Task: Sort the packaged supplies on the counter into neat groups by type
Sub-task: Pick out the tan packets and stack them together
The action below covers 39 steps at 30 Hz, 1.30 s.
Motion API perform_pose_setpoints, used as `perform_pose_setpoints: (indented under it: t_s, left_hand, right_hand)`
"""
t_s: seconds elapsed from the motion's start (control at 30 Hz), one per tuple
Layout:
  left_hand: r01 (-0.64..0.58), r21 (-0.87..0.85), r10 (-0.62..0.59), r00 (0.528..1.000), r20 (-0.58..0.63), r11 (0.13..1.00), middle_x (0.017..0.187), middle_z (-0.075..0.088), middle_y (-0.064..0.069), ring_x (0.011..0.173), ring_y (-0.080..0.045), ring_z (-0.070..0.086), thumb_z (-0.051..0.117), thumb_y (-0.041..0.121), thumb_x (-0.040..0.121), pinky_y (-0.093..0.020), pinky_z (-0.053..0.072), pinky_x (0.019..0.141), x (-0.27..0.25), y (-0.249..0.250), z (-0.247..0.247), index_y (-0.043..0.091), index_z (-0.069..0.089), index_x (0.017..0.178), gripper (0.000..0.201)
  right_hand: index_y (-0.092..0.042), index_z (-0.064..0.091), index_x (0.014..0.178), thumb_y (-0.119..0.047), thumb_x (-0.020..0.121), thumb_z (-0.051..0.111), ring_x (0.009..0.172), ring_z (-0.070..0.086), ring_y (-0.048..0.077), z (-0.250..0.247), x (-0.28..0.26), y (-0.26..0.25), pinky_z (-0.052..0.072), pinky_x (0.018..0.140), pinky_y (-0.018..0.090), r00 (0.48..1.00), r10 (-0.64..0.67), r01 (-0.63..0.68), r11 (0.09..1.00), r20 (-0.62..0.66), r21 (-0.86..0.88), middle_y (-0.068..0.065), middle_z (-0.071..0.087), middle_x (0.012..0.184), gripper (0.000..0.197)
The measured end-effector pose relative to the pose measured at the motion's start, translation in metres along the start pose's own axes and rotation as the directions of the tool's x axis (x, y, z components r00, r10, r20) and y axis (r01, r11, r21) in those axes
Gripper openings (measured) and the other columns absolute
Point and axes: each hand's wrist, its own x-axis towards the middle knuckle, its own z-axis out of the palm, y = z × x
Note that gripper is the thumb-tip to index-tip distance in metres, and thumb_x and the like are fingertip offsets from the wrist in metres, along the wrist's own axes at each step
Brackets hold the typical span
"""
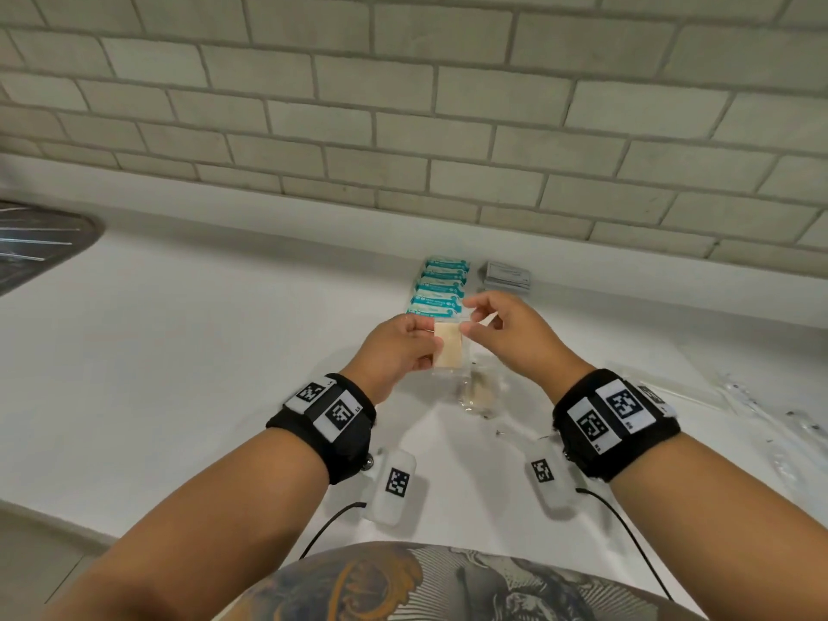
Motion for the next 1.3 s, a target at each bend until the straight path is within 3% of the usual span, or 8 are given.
perform_pose_setpoints:
  t_s: [0.17,0.53,0.67,0.73,0.9,1.1,1.2,1.3]
  left_hand:
    - [-0.066,0.136,0.066,0.998,0.005,0.989,0.091,0.067,-0.006,0.083,-0.017,0.061,0.064,-0.001,0.084,-0.032,0.053,0.081,0.001,-0.001,0.008,0.018,0.063,0.086,0.019]
    - [0.125,0.271,-0.118,0.992,-0.042,0.954,0.103,0.064,-0.001,0.091,-0.015,0.062,0.054,0.015,0.092,-0.027,0.053,0.080,0.015,-0.013,0.014,0.014,0.064,0.103,0.015]
    - [0.274,0.320,-0.277,0.960,-0.037,0.907,0.088,0.059,-0.006,0.076,-0.015,0.058,0.056,0.014,0.092,-0.026,0.052,0.071,0.021,-0.028,0.022,0.008,0.061,0.105,0.015]
    - [0.322,0.351,-0.335,0.942,-0.023,0.879,0.082,0.059,-0.010,0.067,-0.016,0.056,0.057,0.014,0.092,-0.027,0.052,0.069,0.023,-0.032,0.028,0.007,0.061,0.092,0.007]
    - [0.368,0.372,-0.386,0.922,-0.027,0.852,0.076,0.053,-0.015,0.068,-0.026,0.053,0.063,0.011,0.088,-0.039,0.052,0.086,0.033,-0.038,0.041,0.012,0.050,0.067,0.025]
    - [0.351,0.329,-0.368,0.930,-0.011,0.877,0.076,0.061,-0.012,0.068,-0.022,0.062,0.059,0.000,0.087,-0.040,0.057,0.086,0.038,-0.042,0.045,0.011,0.052,0.072,0.020]
    - [0.390,0.227,-0.407,0.913,0.032,0.892,0.080,0.061,-0.014,0.066,-0.019,0.061,0.060,-0.004,0.086,-0.036,0.056,0.083,0.036,-0.039,0.041,0.008,0.051,0.088,0.015]
    - [0.327,0.155,-0.334,0.943,0.017,0.932,0.103,0.060,-0.018,0.078,-0.022,0.062,0.065,-0.006,0.082,-0.036,0.054,0.082,0.036,-0.040,0.036,0.010,0.046,0.109,0.037]
  right_hand:
    - [-0.007,0.071,0.087,-0.014,0.081,0.073,0.067,0.055,0.013,-0.009,0.006,0.000,0.047,0.069,0.029,0.982,0.164,-0.169,0.984,0.090,0.051,-0.004,0.065,0.076,0.009]
    - [-0.013,0.062,0.067,-0.004,0.081,0.067,0.069,0.054,0.017,-0.023,0.008,0.023,0.044,0.064,0.028,0.940,0.332,-0.335,0.942,0.077,0.021,0.002,0.062,0.074,0.017]
    - [-0.014,0.068,0.083,-0.015,0.084,0.070,0.083,0.060,0.018,-0.005,0.007,0.035,0.051,0.079,0.030,0.915,0.372,-0.353,0.925,0.154,-0.137,0.002,0.066,0.090,0.002]
    - [-0.010,0.065,0.112,-0.030,0.085,0.070,0.103,0.060,0.023,0.004,0.009,0.047,0.048,0.093,0.033,0.892,0.427,-0.366,0.875,0.147,-0.318,0.006,0.064,0.113,0.034]
    - [-0.007,0.060,0.082,-0.038,0.088,0.065,0.053,0.052,0.022,0.011,0.000,0.057,0.038,0.053,0.025,0.718,0.674,-0.649,0.739,0.173,-0.182,0.008,0.057,0.066,0.032]
    - [-0.012,0.066,0.098,-0.017,0.078,0.074,0.056,0.061,0.015,0.015,-0.002,0.053,0.028,0.046,0.021,0.591,0.715,-0.782,0.622,0.374,0.047,0.006,0.068,0.078,0.022]
    - [-0.012,0.064,0.089,-0.011,0.077,0.074,0.056,0.058,0.016,0.022,0.001,0.049,0.032,0.046,0.024,0.624,0.712,-0.762,0.646,0.322,0.046,0.005,0.064,0.075,0.017]
    - [-0.008,0.060,0.096,-0.008,0.077,0.070,0.074,0.060,0.023,0.025,0.005,0.040,0.043,0.052,0.024,0.773,0.590,-0.595,0.802,0.232,-0.057,0.009,0.062,0.087,0.021]
